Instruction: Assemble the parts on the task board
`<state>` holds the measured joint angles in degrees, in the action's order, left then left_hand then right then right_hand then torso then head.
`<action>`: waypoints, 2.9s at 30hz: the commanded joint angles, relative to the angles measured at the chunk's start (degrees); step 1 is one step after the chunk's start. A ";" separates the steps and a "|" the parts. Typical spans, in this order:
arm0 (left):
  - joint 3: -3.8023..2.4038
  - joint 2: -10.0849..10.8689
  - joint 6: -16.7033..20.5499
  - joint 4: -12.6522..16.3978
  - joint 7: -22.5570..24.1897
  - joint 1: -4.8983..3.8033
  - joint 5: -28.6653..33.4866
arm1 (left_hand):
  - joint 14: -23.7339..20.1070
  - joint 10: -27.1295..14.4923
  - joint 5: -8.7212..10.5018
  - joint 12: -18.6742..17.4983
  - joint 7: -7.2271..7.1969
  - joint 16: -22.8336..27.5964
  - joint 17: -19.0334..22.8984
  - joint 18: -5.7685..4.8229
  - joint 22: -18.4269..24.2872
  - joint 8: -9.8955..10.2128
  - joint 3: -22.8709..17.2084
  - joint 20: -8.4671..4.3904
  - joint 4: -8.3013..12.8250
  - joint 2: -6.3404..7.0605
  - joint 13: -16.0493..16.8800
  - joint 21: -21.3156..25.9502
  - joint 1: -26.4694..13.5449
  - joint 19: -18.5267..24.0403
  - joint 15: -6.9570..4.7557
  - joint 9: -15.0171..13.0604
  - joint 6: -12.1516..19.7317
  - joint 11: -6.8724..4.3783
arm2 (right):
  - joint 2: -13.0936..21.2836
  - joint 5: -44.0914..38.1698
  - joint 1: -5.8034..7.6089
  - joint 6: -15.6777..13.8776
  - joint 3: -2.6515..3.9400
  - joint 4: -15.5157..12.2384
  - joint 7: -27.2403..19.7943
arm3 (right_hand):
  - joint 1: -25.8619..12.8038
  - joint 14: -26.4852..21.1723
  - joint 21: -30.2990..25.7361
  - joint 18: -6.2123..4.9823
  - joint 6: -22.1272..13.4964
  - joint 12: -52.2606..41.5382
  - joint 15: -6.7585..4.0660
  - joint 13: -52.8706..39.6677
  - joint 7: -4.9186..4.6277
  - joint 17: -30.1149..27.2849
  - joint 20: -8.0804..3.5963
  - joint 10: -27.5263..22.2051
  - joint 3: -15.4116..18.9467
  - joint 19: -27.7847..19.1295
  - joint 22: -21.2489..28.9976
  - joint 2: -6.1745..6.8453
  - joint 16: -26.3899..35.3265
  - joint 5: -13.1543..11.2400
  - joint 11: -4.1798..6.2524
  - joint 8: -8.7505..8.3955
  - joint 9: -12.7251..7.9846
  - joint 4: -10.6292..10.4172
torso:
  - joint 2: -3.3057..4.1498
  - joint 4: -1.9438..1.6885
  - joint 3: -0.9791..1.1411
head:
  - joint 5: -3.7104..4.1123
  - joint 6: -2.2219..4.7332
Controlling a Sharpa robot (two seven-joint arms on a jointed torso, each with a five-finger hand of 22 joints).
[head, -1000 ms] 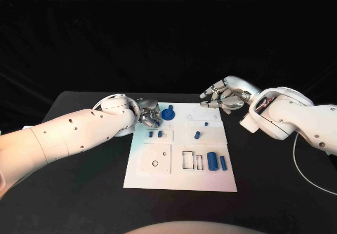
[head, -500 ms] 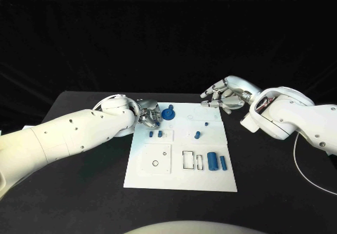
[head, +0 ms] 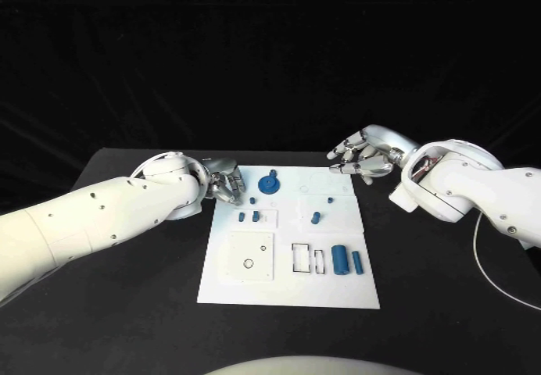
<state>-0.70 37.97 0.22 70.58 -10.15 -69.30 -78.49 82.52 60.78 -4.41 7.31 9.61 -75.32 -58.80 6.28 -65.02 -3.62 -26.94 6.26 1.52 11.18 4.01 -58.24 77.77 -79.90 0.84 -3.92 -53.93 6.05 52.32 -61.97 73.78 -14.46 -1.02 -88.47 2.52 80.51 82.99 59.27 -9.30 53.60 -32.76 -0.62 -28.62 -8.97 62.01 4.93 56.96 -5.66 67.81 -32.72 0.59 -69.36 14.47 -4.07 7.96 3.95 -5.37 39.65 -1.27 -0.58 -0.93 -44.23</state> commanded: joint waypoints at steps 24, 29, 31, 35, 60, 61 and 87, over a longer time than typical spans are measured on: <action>0.82 10.60 11.75 9.61 23.21 -0.34 82.16 | -16.67 0.28 -0.29 6.98 0.99 18.12 30.14 4.28 17.85 -3.31 1.01 0.99 -1.11 -4.71 0.82 25.56 1.12 13.70 0.70 -0.33 -4.73 0.47 | -7.66 -39.44 -4.98 6.27 -0.91 7.96 4.70 | 1.33 1.93 -0.40 -0.26 5.72 21.23 0.09 21.99 1.38 -2.52 0.41 4.45 -11.77 1.76 0.02 5.46 2.55 -6.92 -0.04 -2.63 -0.13 2.72 | -0.03 -0.37 -0.15 | 1.80 1.24; 0.86 11.12 12.24 10.56 23.25 -0.29 82.97 | -16.28 0.36 -0.40 7.43 0.97 17.94 30.41 4.30 18.02 -3.45 1.00 0.83 -0.80 -4.75 0.83 25.63 1.44 13.31 0.55 -0.29 -4.76 0.35 | -8.39 -39.90 -5.31 6.84 -0.93 8.37 4.56 | 1.23 1.98 -0.41 -0.25 5.93 21.72 0.02 22.71 1.49 -2.48 0.34 4.33 -12.36 1.83 0.03 5.63 2.56 -7.03 -0.02 -2.85 -0.09 2.96 | -0.01 -0.33 -0.17 | 1.70 1.16; 0.87 11.28 12.34 10.82 23.22 -0.27 83.10 | -16.23 0.37 -0.41 7.50 0.99 17.92 30.46 4.30 18.04 -3.47 1.00 0.81 -0.74 -4.75 0.83 25.64 1.48 13.25 0.53 -0.28 -4.77 0.35 | -8.55 -40.00 -5.38 7.17 -0.93 8.47 4.51 | 1.19 1.99 -0.41 -0.25 6.09 21.81 0.00 22.90 1.52 -2.48 0.32 4.39 -12.57 1.86 0.03 5.60 2.57 -7.05 -0.02 -2.85 -0.06 3.01 | -0.03 -0.30 -0.12 | 1.56 1.07; 0.88 11.50 12.44 11.14 23.20 -0.25 83.08 | -16.16 0.37 -0.42 7.61 1.01 17.88 30.54 4.29 18.08 -3.51 1.01 0.78 -0.64 -4.73 0.83 25.66 1.57 13.15 0.51 -0.27 -4.78 0.34 | -8.75 -40.51 -5.50 7.86 -0.94 8.62 4.35 | 1.08 2.06 -0.41 -0.23 7.04 21.91 -0.03 23.46 1.54 -2.43 0.29 4.99 -13.36 1.96 0.03 5.38 2.56 -6.94 0.01 -2.66 0.08 3.21 | -0.06 -0.31 -0.10 | 1.51 0.94; 0.93 11.98 14.61 11.81 24.00 -0.11 81.27 | -15.85 0.32 -0.48 8.16 1.06 17.78 30.96 4.27 18.24 -3.70 0.83 0.62 -0.11 -4.92 0.80 25.71 2.13 12.71 0.42 -0.22 -4.82 0.32 | -9.63 -42.81 -6.43 9.92 -0.95 9.21 4.48 | 0.20 2.67 1.34 0.15 10.81 22.02 -0.29 24.70 1.74 -0.36 0.05 9.08 -16.00 3.55 -2.35 5.03 0.82 -7.03 0.34 -1.71 0.43 4.18 | 0.01 -0.29 -0.01 | 1.26 0.32; 0.93 11.98 14.66 11.82 24.04 -0.11 81.27 | -15.82 0.33 -0.48 8.19 1.06 17.77 30.98 4.27 18.25 -3.72 0.82 0.61 -0.09 -4.93 0.80 25.71 2.15 12.69 0.41 -0.22 -4.83 0.32 | -9.65 -42.81 -6.44 9.93 -0.95 9.24 4.49 | 0.13 2.67 1.35 0.15 10.84 22.06 -0.29 24.72 1.75 -0.35 0.05 9.12 -16.04 3.57 -2.37 5.00 0.81 -7.06 0.34 -1.71 0.42 4.17 | 0.02 -0.30 0.00 | 1.25 0.32; 0.93 11.83 15.76 11.91 24.69 -0.08 80.78 | -15.59 0.33 -0.64 8.54 1.07 17.66 31.24 4.26 18.31 -3.85 0.66 0.51 0.16 -5.12 0.77 25.70 2.37 12.41 0.34 -0.18 -4.86 0.30 | -8.89 -41.09 -6.46 0.69 -0.67 8.64 5.62 | -0.89 3.06 3.52 0.62 13.11 23.89 -0.87 24.88 2.55 1.23 -0.39 12.08 -20.37 4.88 -5.44 2.70 -0.63 -11.31 1.11 -1.48 0.81 5.37 | -0.13 -0.24 -0.06 | 1.06 0.36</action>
<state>0.27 49.91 15.94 82.40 13.62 -69.36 2.68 66.60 61.03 -4.84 15.49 10.64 -57.45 -27.64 9.79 -46.79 -7.29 -26.33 6.76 1.36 6.32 4.75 -32.83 79.76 -66.95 1.14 -4.18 -58.26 6.65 43.38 -103.30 67.24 -9.64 -1.82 -79.56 7.35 79.71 84.14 62.60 -9.30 66.48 -9.00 -1.15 -3.78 -6.18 63.31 4.73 68.66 -25.72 72.36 -38.18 3.53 -69.73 3.40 -2.83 6.56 4.84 0.02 39.54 -1.50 -0.68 0.10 -43.98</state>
